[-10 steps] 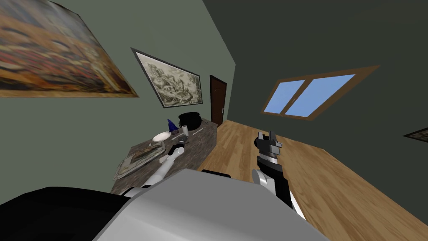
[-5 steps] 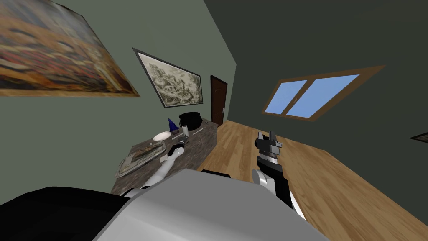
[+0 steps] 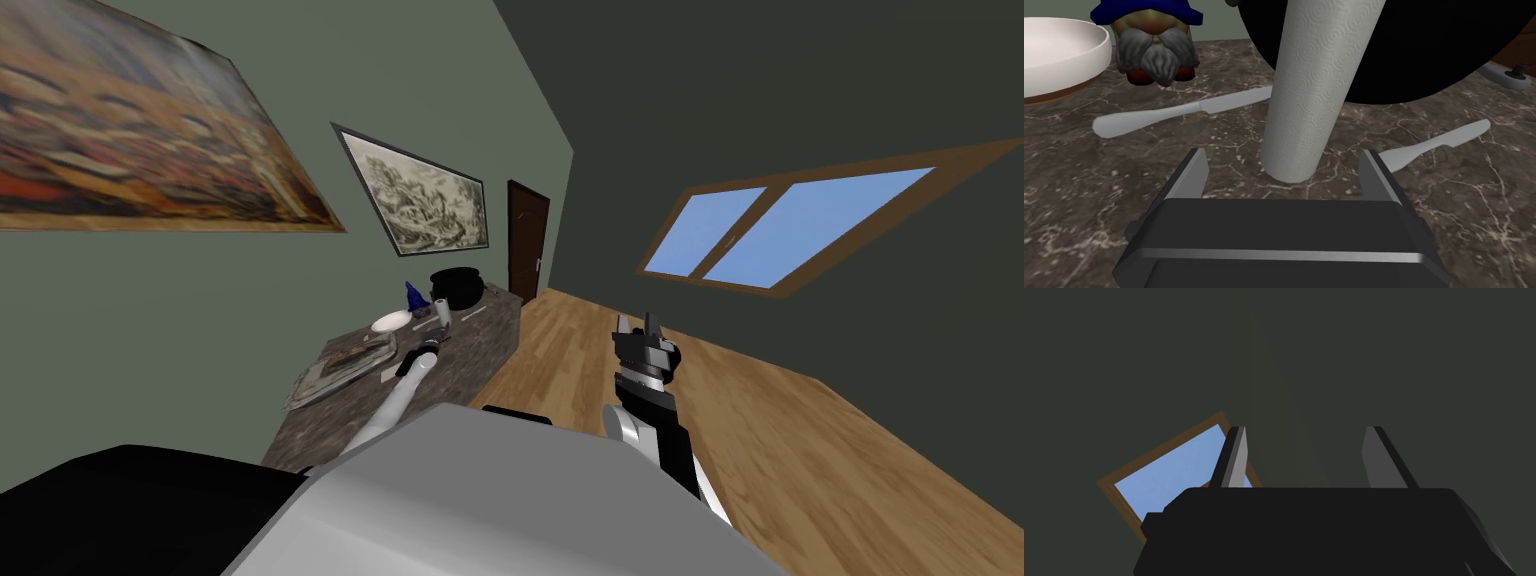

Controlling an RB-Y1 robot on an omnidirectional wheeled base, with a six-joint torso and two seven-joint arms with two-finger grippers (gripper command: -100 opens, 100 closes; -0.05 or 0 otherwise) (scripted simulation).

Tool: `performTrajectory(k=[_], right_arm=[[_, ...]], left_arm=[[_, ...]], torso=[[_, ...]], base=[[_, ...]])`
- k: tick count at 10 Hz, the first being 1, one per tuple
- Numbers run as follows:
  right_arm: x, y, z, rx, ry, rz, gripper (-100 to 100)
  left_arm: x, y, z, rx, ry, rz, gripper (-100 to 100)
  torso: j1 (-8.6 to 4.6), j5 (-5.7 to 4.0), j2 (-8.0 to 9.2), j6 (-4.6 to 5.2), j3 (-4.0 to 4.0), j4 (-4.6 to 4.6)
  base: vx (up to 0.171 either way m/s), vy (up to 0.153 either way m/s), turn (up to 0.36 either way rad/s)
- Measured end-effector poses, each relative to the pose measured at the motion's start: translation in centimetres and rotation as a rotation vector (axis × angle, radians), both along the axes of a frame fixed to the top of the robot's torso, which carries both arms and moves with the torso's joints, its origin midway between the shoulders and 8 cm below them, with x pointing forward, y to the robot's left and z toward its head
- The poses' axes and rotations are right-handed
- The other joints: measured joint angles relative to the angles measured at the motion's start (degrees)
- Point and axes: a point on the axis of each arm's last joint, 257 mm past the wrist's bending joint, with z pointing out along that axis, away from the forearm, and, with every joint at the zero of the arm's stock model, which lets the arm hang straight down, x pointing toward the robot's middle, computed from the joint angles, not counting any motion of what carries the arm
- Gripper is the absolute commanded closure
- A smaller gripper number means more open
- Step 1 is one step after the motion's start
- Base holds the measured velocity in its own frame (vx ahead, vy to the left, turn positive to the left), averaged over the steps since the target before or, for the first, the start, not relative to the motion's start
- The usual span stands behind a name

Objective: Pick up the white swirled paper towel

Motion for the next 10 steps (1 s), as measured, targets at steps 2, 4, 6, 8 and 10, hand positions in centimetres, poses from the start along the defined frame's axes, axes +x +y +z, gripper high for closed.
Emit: performTrajectory(k=[2,4,6,8,10], right_arm=[[0.0,0.0,0.0,0.0,0.0,0.0,0],[0.0,0.0,0.0,0.0,0.0,0.0,0],[0.0,0.0,0.0,0.0,0.0,0.0,0],[0.0,0.0,0.0,0.0,0.0,0.0,0],[0.0,0.0,0.0,0.0,0.0,0.0,0]], left_arm=[[-0.4,0.4,-0.1,-0.02,0.006,0.009,-100],[-0.9,0.7,-0.1,-0.038,0.011,0.015,-100],[-1.3,0.9,0.1,-0.053,0.015,0.013,-100],[-1.6,1.0,0.2,-0.052,0.022,0.008,-100],[-2.0,1.2,0.6,-0.057,0.023,0.0,-100]], torso=[[0.05,0.01,-0.01,0.0,0.0,0.0],[0.09,0.02,-0.04,0.0,-0.02,-0.01],[0.12,0.02,-0.02,0.0,-0.01,-0.01],[0.18,0.04,0.02,0.01,0.01,0.0],[0.15,0.03,-0.01,0.01,-0.01,0.0]], base=[[0.024,-0.039,0.063],[0.03,-0.033,0.077],[0.018,-0.022,0.037],[0.015,-0.015,0.047],[0.026,-0.018,0.054]])
